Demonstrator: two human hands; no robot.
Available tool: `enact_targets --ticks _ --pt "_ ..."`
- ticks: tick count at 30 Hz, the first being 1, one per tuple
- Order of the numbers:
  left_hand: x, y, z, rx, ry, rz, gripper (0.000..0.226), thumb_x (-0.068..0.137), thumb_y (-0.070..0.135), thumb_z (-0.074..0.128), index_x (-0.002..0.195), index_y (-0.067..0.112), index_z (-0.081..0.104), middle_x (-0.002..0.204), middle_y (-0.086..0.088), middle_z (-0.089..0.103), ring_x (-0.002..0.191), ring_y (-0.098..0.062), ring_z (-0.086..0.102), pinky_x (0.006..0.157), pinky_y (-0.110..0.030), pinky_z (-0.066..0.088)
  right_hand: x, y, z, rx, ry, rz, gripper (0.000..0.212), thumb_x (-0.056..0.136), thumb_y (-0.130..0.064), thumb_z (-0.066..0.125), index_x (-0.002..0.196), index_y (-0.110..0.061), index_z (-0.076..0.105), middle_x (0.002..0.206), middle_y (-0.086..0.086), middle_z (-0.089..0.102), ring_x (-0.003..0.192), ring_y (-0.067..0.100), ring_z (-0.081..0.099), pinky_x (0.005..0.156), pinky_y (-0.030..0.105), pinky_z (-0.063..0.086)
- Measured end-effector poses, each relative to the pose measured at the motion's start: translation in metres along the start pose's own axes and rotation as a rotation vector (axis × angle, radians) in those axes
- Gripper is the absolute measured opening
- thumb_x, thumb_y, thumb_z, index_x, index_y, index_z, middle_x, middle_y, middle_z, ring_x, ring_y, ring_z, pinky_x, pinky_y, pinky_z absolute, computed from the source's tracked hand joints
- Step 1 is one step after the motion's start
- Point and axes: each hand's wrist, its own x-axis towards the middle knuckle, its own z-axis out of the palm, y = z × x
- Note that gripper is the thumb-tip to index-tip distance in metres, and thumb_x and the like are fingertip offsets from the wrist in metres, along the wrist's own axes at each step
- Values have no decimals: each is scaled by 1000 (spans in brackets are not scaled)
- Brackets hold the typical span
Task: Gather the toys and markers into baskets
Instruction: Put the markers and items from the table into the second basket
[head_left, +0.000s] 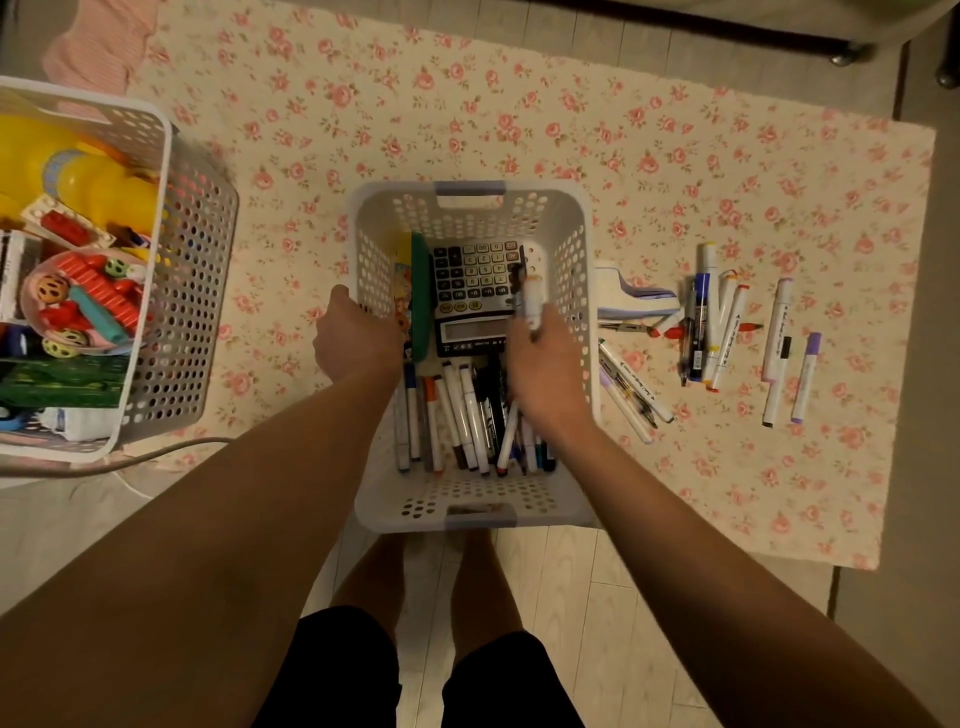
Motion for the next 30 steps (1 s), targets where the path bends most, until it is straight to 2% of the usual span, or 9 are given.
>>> enact_targets --ticks 5,7,11,14,16,19,21,26,30 --pt "3 -5 4 -14 9 4 15 81 10 51 96 5 53 93 -14 63 82 -29 59 61 -33 42 2 38 49 -51 -244 233 10 100 -17 40 102 -12 48 79 1 52 66 13 49 57 29 43" --pt "4 -4 5 -9 11 -1 15 81 9 51 96 5 53 96 -14 63 86 -30 60 63 -33 41 2 49 62 -58 -312 306 21 99 -16 39 115 -7 50 91 7 59 75 16 55 61 29 47" --pt "4 -5 6 -8 12 1 17 82 9 50 97 4 53 99 -15 62 91 -29 59 65 -33 40 -1 67 84 -170 -379 358 42 96 -13 44 138 -7 44 124 16 59 109 31 59 92 42 52" --pt "3 -5 5 -3 16 2 17 83 9 50 99 4 53 101 -14 62 92 -26 58 65 -31 38 -3 73 92 -193 -367 343 40 96 -10 47 135 -1 47 129 18 57 116 32 56 86 33 47" --pt "4 -4 5 7 19 -5 18 83 9 50 100 5 53 101 -14 62 93 -27 58 66 -32 38 -3 72 94 -191 -361 323 38 95 -9 49 133 -1 51 124 15 60 114 30 56 78 28 42" --pt "4 -4 5 20 15 -15 20 83 9 50 102 6 53 103 -14 61 96 -29 58 67 -32 39 -3 73 102 -221 -365 268 16 93 -6 52 106 -2 60 92 11 59 86 25 57 59 24 40" --pt "4 -4 5 18 15 -13 20 83 9 50 103 6 53 104 -15 61 96 -28 57 68 -32 38 -3 72 106 -241 -341 266 12 93 -6 52 98 0 60 83 6 56 76 20 53 51 20 35" --pt "4 -5 5 13 10 -21 21 82 11 51 102 6 53 102 -15 62 95 -31 59 68 -33 40 2 52 93 -417 -152 46 20 97 -13 46 100 -1 62 102 12 63 81 19 55 62 28 42" --pt "3 -3 4 3 2 -11 21 81 17 53 99 6 52 98 -14 63 89 -31 60 66 -34 43 12 8 58 -310 18 -157 21 98 -16 45 95 -7 63 85 5 65 73 18 58 64 35 47"
